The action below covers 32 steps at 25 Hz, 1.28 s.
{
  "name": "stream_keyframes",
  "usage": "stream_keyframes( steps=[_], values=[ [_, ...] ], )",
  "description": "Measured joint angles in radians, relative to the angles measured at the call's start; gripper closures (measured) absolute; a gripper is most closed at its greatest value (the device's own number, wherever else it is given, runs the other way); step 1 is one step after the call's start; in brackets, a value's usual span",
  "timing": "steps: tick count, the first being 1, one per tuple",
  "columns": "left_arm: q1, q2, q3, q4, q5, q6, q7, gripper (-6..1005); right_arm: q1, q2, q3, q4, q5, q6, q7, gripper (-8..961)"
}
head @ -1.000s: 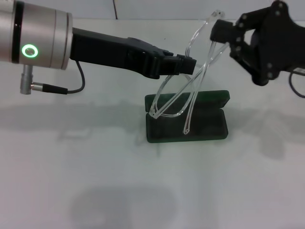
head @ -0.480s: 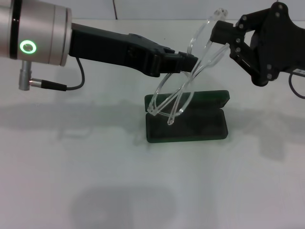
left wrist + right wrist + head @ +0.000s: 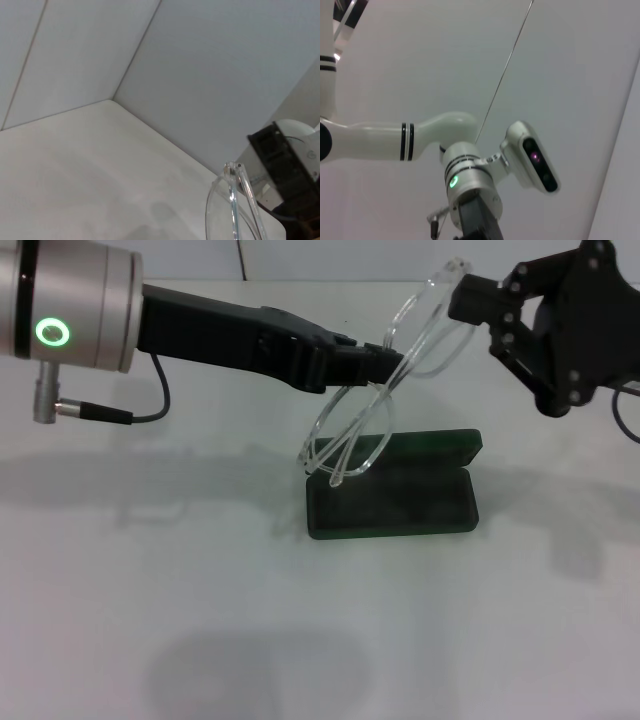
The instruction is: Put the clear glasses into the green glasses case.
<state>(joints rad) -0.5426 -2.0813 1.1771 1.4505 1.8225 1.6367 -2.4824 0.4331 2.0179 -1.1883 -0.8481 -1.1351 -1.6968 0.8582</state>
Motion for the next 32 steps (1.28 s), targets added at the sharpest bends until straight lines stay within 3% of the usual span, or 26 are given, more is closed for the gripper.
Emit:
stream_keyframes(
  steps=[32],
  values=[
    [-0.02, -0.002, -0.005, -0.018, -0.05, 0.041, -0.004, 927, -0.03, 0.001, 0.007, 0.009, 0.025, -0.013, -0.023, 947]
  ],
)
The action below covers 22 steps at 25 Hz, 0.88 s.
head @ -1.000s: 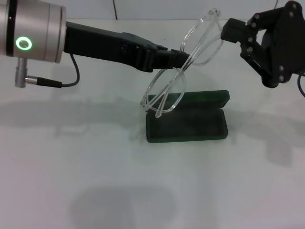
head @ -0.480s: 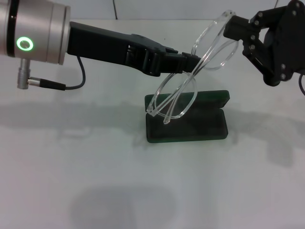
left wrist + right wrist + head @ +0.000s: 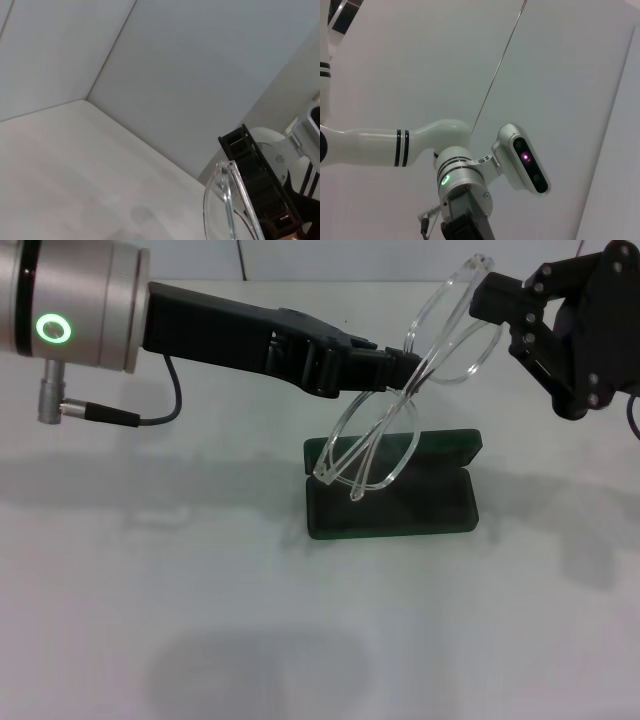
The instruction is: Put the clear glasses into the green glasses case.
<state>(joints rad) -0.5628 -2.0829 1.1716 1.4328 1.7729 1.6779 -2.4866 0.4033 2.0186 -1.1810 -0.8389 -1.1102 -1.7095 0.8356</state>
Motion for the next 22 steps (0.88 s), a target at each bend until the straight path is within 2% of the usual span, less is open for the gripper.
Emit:
stream_keyframes(
  steps=[8, 13, 16, 18, 20, 22],
  values=[
    [0.006, 0.001, -0.006, 0.0, 0.023, -0.002, 0.007, 925, -0.002, 0.001, -0.003, 0.003, 0.004, -0.007, -0.001, 946],
    [0.002, 0.0, -0.029, 0.0, 0.134, -0.01, 0.043, 924, -0.023, 0.003, -0.003, 0.003, 0.016, -0.024, -0.012, 946],
    [0.0, 0.0, -0.044, 0.005, 0.197, -0.013, 0.067, 923, -0.066, -0.002, 0.023, 0.006, 0.043, -0.044, -0.015, 946],
    [-0.001, 0.001, -0.045, 0.038, 0.245, -0.013, 0.085, 923, -0.102, -0.008, 0.104, 0.032, 0.051, -0.096, -0.013, 947],
    [0.004, -0.002, -0.034, 0.089, 0.292, -0.013, 0.1, 922, -0.137, -0.019, 0.236, 0.095, 0.052, -0.194, 0.002, 947],
    [0.014, -0.004, -0.004, 0.145, 0.32, -0.014, 0.114, 922, -0.166, -0.04, 0.392, 0.185, 0.048, -0.305, 0.028, 947]
  ],
)
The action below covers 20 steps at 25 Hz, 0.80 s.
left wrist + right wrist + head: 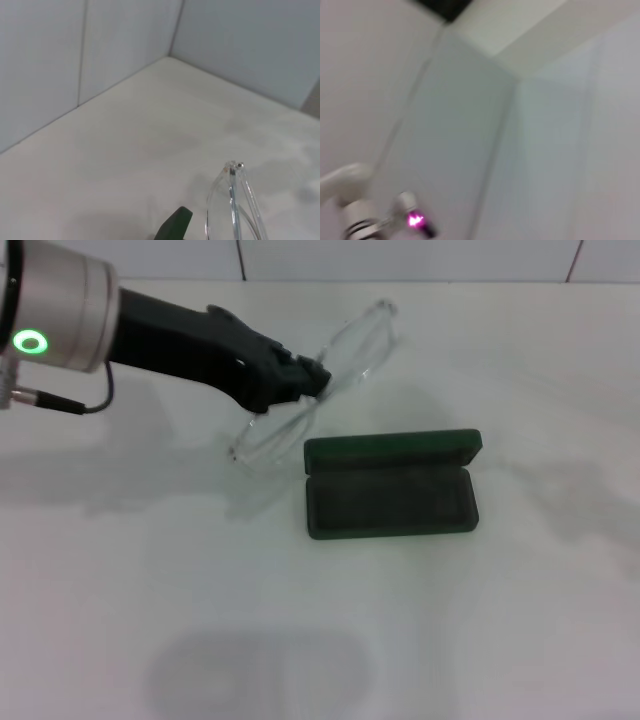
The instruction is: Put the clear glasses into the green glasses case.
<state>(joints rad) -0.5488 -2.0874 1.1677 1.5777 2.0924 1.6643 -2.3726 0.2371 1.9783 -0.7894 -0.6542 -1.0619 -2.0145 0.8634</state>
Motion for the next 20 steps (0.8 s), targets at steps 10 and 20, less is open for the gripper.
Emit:
stream_keyframes(
  steps=[10, 20],
  values=[
    [0.067, -0.005, 0.546, 0.288, 0.431, -0.183, -0.017, 919, -0.164, -0.071, 0.236, 0.154, -0.008, -0.128, 0.072, 947],
    [0.142, -0.008, 0.93, 0.376, 0.731, -0.338, -0.095, 917, -0.194, -0.055, 0.244, 0.161, -0.007, -0.131, 0.073, 946]
  ],
)
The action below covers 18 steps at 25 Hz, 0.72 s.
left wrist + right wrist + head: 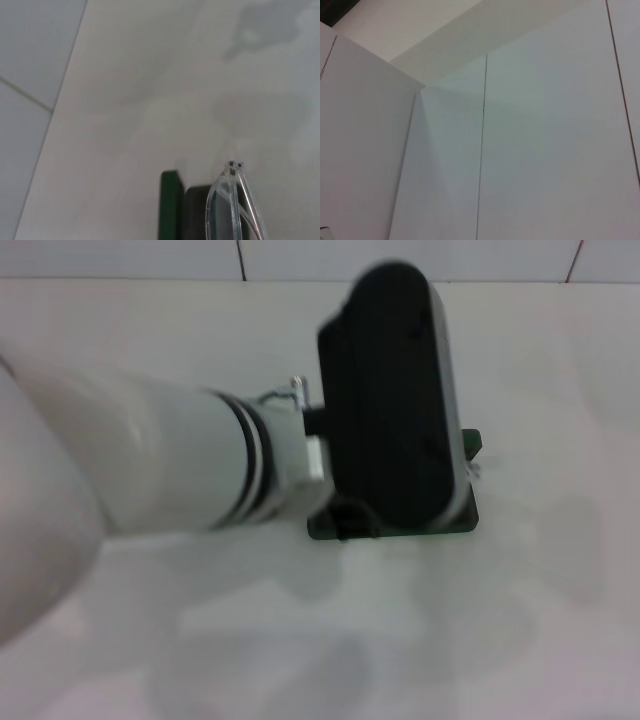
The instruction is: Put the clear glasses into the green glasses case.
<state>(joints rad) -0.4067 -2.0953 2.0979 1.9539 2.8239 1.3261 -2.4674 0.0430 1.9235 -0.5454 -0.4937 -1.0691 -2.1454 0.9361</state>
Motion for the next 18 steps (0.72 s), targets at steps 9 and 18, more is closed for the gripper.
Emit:
stream_keyframes(
  steps=[9, 18],
  values=[
    [0.075, 0.002, 0.075, -0.053, 0.007, -0.193, 0.041, 915, 0.021, -0.007, 0.001, 0.035, -0.011, 0.013, -0.006, 946],
    [0.057, 0.001, 0.04, -0.306, 0.009, -0.449, 0.163, 912, 0.017, -0.009, 0.002, 0.053, -0.013, 0.04, -0.009, 946]
  ],
)
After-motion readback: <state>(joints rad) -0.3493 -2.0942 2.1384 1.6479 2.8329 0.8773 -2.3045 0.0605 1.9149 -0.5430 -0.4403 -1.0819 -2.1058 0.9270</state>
